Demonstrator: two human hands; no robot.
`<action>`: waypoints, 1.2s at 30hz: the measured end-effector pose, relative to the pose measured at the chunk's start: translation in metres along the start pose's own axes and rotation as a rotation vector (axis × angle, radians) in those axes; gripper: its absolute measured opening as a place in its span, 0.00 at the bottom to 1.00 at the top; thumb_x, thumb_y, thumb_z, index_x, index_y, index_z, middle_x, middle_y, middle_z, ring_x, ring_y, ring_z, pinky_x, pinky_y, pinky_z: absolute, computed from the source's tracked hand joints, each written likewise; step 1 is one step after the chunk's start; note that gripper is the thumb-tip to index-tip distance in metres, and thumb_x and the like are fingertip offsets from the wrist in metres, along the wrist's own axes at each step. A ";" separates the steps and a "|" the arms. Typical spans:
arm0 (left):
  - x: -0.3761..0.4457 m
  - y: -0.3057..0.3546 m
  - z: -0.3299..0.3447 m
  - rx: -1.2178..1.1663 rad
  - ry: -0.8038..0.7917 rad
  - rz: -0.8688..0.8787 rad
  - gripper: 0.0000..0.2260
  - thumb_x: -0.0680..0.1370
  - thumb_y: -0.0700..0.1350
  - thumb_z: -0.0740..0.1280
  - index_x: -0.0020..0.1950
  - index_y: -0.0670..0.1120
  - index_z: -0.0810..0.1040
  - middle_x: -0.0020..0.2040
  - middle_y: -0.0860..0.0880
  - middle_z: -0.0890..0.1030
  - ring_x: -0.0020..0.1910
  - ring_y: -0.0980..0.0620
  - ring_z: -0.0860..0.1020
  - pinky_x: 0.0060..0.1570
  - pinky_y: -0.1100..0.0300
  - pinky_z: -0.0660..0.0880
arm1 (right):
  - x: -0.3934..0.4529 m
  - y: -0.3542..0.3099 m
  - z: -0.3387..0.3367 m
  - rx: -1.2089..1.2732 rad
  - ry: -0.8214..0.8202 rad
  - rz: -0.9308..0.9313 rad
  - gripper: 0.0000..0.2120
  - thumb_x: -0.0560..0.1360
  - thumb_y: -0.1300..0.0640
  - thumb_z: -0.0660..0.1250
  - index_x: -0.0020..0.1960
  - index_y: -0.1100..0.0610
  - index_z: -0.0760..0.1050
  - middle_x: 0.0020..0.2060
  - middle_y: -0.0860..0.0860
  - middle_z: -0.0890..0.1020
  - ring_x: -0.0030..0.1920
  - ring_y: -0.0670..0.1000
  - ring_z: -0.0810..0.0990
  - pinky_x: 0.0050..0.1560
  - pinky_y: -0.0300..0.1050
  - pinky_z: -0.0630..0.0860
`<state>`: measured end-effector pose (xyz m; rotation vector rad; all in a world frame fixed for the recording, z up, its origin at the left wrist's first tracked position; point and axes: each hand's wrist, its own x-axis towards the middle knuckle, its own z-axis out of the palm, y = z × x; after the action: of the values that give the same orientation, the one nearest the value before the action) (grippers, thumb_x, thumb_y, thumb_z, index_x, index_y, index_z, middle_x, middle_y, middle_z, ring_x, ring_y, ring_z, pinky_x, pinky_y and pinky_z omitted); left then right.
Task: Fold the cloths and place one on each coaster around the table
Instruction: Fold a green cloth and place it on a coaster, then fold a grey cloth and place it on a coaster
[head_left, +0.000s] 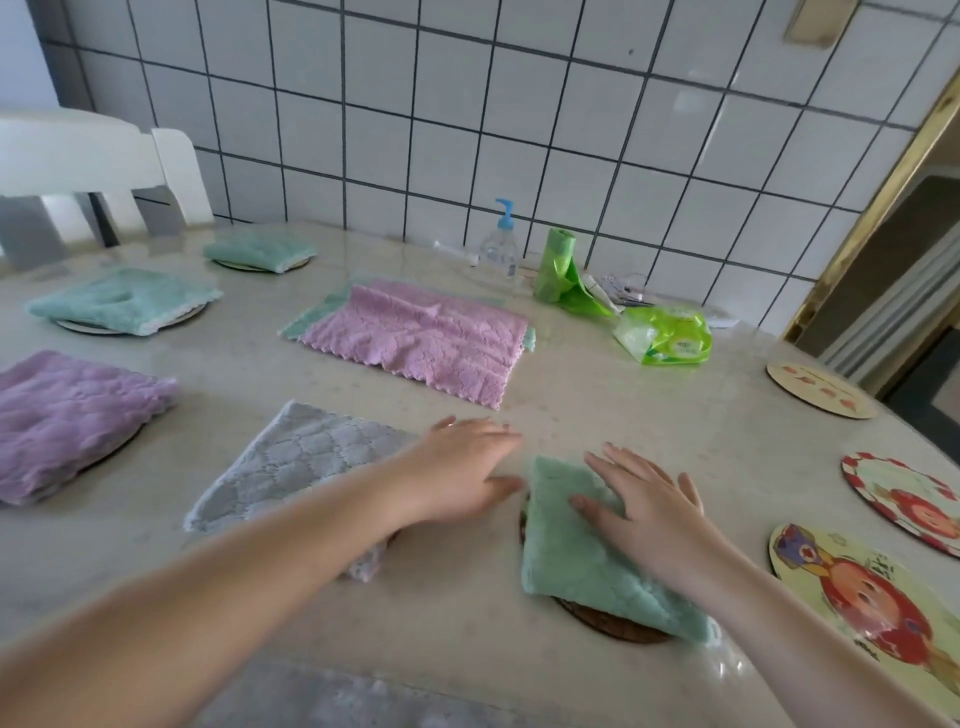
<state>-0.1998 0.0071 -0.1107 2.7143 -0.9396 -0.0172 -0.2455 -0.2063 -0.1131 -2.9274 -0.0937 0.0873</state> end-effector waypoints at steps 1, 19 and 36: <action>-0.001 -0.017 -0.008 -0.026 0.030 -0.037 0.25 0.79 0.55 0.57 0.74 0.49 0.59 0.74 0.51 0.62 0.73 0.54 0.59 0.72 0.55 0.53 | 0.007 -0.008 0.000 0.006 0.004 -0.041 0.31 0.74 0.34 0.52 0.74 0.45 0.55 0.75 0.43 0.53 0.75 0.44 0.47 0.74 0.57 0.42; 0.048 -0.214 -0.047 0.095 0.048 0.012 0.21 0.79 0.57 0.52 0.58 0.48 0.79 0.57 0.50 0.80 0.57 0.51 0.77 0.57 0.59 0.72 | 0.179 -0.069 0.013 0.215 0.063 -0.453 0.24 0.72 0.40 0.59 0.61 0.52 0.76 0.55 0.39 0.75 0.44 0.40 0.76 0.49 0.40 0.75; 0.069 -0.171 -0.168 0.009 0.246 -0.091 0.14 0.72 0.48 0.57 0.46 0.50 0.82 0.42 0.54 0.79 0.43 0.52 0.77 0.42 0.60 0.74 | 0.155 -0.063 -0.145 0.143 0.306 -0.218 0.13 0.62 0.63 0.77 0.45 0.53 0.82 0.36 0.50 0.77 0.38 0.53 0.79 0.38 0.44 0.75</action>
<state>-0.0257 0.1354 0.0127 2.6860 -0.7467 0.2970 -0.0857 -0.1638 0.0342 -2.7296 -0.3410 -0.3701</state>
